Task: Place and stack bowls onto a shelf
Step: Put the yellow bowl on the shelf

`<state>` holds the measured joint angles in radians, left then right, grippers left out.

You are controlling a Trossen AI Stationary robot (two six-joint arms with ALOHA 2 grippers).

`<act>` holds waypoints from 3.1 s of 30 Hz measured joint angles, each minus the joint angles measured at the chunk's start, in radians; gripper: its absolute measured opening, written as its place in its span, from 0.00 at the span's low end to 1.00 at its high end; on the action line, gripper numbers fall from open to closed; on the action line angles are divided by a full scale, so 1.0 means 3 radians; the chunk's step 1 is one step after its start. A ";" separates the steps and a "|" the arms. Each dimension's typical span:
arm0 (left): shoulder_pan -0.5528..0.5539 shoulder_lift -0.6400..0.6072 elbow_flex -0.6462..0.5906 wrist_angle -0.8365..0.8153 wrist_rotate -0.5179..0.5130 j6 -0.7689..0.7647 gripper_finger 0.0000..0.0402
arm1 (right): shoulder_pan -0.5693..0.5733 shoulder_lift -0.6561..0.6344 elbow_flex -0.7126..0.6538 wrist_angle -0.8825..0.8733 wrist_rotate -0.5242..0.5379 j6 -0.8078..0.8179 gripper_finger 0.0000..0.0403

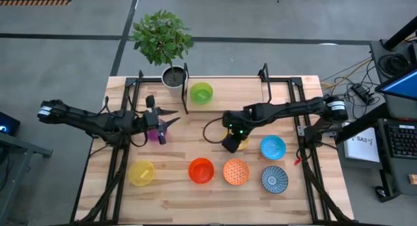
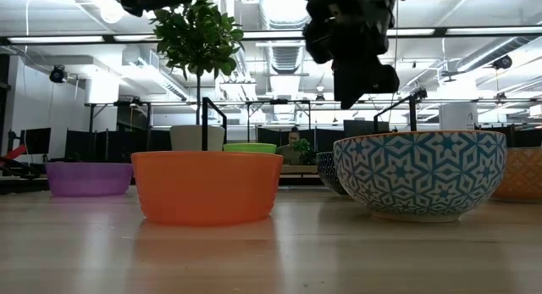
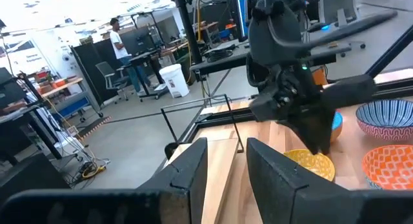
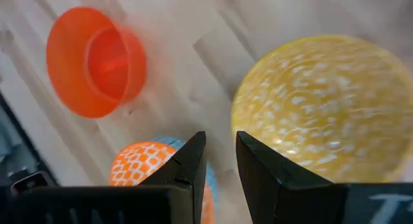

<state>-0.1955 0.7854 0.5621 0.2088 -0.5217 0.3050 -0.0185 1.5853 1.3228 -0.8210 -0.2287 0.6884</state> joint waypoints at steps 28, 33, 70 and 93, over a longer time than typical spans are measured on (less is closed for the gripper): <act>0.0000 0.0008 0.0000 0.0000 0.0003 0.0029 0.23 | 0.0023 0.0270 0.0207 0.0331 -0.0273 0.0280 0.19; 0.0000 0.0008 0.0000 0.0000 0.0006 0.0041 0.23 | 0.0071 0.0310 0.0206 0.0080 0.0079 0.0283 0.21; 0.0003 0.0041 0.0000 0.0000 0.0003 0.0065 0.23 | 0.0010 0.0730 0.0422 -0.0474 0.0455 -0.0004 0.06; 0.0003 0.0052 0.0000 0.0000 0.0001 0.0115 0.23 | 0.0015 0.0782 0.0416 -0.0495 0.0687 0.0062 0.45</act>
<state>-0.1947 0.8009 0.5621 0.2088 -0.5213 0.3394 -0.0141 1.8200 1.4477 -0.9694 -0.0227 0.7071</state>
